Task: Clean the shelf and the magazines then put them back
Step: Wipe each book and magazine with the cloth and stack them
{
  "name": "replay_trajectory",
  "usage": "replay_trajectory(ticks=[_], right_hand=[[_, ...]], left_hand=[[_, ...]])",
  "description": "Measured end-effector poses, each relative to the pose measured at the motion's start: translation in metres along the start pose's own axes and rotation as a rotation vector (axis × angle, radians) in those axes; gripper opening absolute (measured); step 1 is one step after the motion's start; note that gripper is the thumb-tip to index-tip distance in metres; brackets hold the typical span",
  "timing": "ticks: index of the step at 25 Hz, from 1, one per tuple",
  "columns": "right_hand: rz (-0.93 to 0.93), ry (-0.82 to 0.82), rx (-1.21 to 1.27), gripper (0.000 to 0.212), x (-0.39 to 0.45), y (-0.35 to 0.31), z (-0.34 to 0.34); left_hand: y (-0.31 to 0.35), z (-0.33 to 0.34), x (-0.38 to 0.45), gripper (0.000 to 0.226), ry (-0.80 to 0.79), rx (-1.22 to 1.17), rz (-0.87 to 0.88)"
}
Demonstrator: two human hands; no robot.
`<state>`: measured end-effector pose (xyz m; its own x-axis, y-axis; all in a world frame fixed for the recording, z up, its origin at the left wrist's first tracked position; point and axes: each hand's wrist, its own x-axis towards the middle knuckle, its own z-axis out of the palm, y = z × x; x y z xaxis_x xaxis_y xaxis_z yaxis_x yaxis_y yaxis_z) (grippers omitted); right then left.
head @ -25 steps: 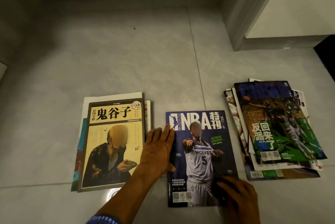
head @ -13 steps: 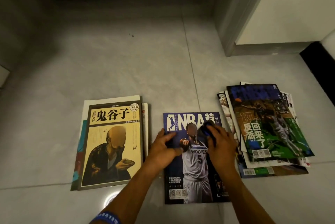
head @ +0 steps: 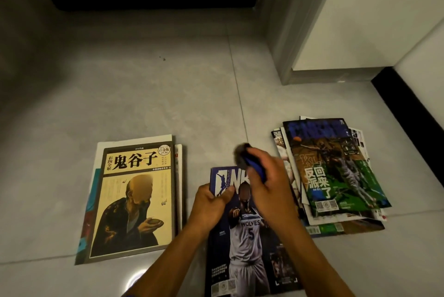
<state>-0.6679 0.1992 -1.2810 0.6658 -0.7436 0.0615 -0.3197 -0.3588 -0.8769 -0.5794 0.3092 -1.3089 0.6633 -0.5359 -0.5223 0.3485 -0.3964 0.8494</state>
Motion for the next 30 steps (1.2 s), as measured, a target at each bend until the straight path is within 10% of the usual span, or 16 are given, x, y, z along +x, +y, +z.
replay_trajectory(ticks=[5, 10, 17, 26, 30], right_hand=[[-0.265, -0.312, -0.299, 0.044, 0.014, -0.017, -0.011], [-0.145, -0.198, -0.575, 0.041, 0.024, 0.042, -0.078], [-0.418, -0.27, -0.357, 0.044, -0.01, -0.037, -0.025], [0.06, 0.223, -0.177, 0.041, -0.011, 0.053, -0.056], [-0.205, 0.185, -0.399, 0.038, -0.038, 0.02, -0.016]], left_hand=[[0.018, -0.002, -0.03, 0.011, -0.061, 0.016, 0.141], [0.024, -0.012, -0.035, 0.007, -0.059, 0.017, 0.113], [0.042, -0.001, -0.048, 0.017, -0.18, 0.107, 0.215], [0.039, -0.009, -0.046, 0.01, -0.073, -0.03, 0.078], [0.057, -0.006, -0.042, 0.009, -0.066, -0.138, 0.019]])
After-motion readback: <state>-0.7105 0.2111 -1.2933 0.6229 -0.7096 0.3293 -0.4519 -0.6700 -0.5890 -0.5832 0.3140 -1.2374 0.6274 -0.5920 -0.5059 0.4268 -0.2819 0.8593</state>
